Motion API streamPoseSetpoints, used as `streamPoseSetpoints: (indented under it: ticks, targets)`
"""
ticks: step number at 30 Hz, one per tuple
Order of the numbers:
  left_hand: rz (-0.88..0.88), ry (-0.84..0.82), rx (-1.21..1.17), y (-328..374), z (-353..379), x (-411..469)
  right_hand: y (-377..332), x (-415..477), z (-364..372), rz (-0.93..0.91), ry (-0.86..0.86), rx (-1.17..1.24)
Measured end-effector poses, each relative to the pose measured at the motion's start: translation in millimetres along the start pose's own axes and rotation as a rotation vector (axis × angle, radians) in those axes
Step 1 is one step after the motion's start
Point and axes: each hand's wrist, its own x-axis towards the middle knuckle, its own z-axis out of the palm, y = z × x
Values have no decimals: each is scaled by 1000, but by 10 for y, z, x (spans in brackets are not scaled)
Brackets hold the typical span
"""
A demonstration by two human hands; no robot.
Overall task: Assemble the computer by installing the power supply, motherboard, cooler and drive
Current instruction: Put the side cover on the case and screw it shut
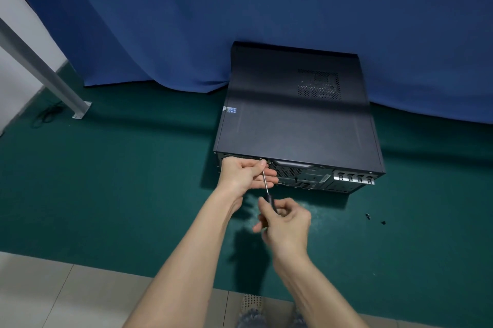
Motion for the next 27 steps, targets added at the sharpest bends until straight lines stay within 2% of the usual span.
streamPoseSetpoints:
  ticks: [2, 3, 5, 7, 9, 10, 12, 13, 14, 17, 19, 20, 22, 23, 24, 25, 27]
  targets:
    - [10, -22, -57, -13, -31, -4, -51, -40, 4, 281, -142, 377]
    - [24, -22, -57, -14, -36, -3, -88, -65, -15, 337, -179, 435]
    - [52, 3, -9, -9, -19, 13, -76, -40, -56, 233, -147, 233]
    - [63, 35, 13, -14, 10, 21, -35, 26, -39, 39, 20, -34]
    - [61, 31, -33, -37, 12, -1, 1, -2, -9, -70, 62, -57]
    - [50, 12, -75, -45, 0, -15, -18, -22, 25, 13, 6, 47]
    - [19, -35, -140, -54, -28, -44, -81, -72, 43, 293, -136, 426]
    - [16, -38, -133, -47, -33, -42, -110, -91, 34, 367, -166, 498]
    - [19, -24, -105, -39, -20, -36, -111, -93, 26, 364, -156, 454]
    - [30, 34, -69, -22, 38, -14, -37, 4, -4, 57, 53, 22]
    - [36, 38, -119, -42, 49, -37, -10, -1, 15, -77, 92, -36]
    - [35, 26, -159, -55, 38, -50, -29, -16, 38, 5, 31, 71]
    - [32, -2, -216, -87, 12, -64, -102, -66, 48, 299, -136, 487]
    - [39, 0, -205, -89, 6, -64, -135, -91, 42, 378, -171, 568]
    - [49, 13, -174, -84, 11, -58, -142, -102, 38, 364, -167, 514]
    - [57, 27, -141, -73, 24, -44, -117, -89, 20, 275, -135, 365]
    - [63, 56, -107, -65, 51, -22, -66, -12, 22, 60, 37, 73]
